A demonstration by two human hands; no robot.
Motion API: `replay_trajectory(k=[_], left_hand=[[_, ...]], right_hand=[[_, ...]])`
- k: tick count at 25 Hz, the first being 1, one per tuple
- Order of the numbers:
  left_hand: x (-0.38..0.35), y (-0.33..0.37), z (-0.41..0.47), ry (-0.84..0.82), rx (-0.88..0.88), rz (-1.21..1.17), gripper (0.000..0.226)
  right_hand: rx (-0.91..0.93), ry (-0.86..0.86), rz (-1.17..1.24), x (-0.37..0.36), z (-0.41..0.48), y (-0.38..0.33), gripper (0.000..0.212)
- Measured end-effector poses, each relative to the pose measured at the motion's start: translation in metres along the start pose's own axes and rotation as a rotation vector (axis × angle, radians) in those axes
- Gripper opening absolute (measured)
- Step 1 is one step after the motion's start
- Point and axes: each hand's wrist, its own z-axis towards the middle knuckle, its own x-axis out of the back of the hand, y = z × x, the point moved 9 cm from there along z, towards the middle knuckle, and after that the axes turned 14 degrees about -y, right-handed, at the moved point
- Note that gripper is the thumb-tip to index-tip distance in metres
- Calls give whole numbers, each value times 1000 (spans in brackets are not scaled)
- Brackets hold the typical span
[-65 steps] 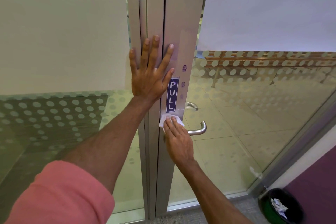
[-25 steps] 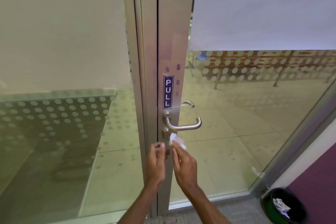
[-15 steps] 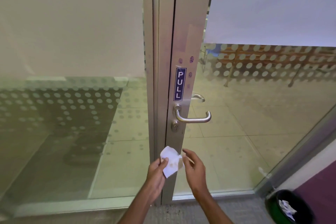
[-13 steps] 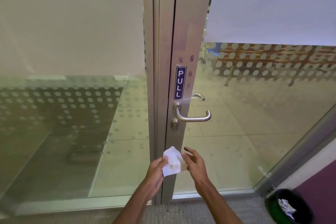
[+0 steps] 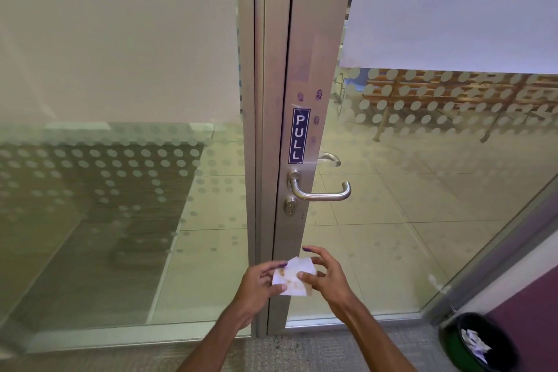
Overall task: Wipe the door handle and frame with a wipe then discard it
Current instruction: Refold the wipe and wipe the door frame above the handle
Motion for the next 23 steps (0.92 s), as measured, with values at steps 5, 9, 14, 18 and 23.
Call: replay_trajectory(k=[5,9,14,18,23], left_hand=[[12,12,2,120,15,234,26],[19,17,8,107,8,285,19],[19,25,18,-49,-18,15,22],[26,44,25,-38,-71,12,16],[38,119,16,274,-348,470,26]], right_hand=[[-85,-80,-185,-8,5,2,33],[-107,-17,-416,-2,8,-1,25],[-88,-37,134,-12,12,-5,5],[-67,-234,538,-41,12,-20,31],[31,-171,651,-42,22,-62,31]])
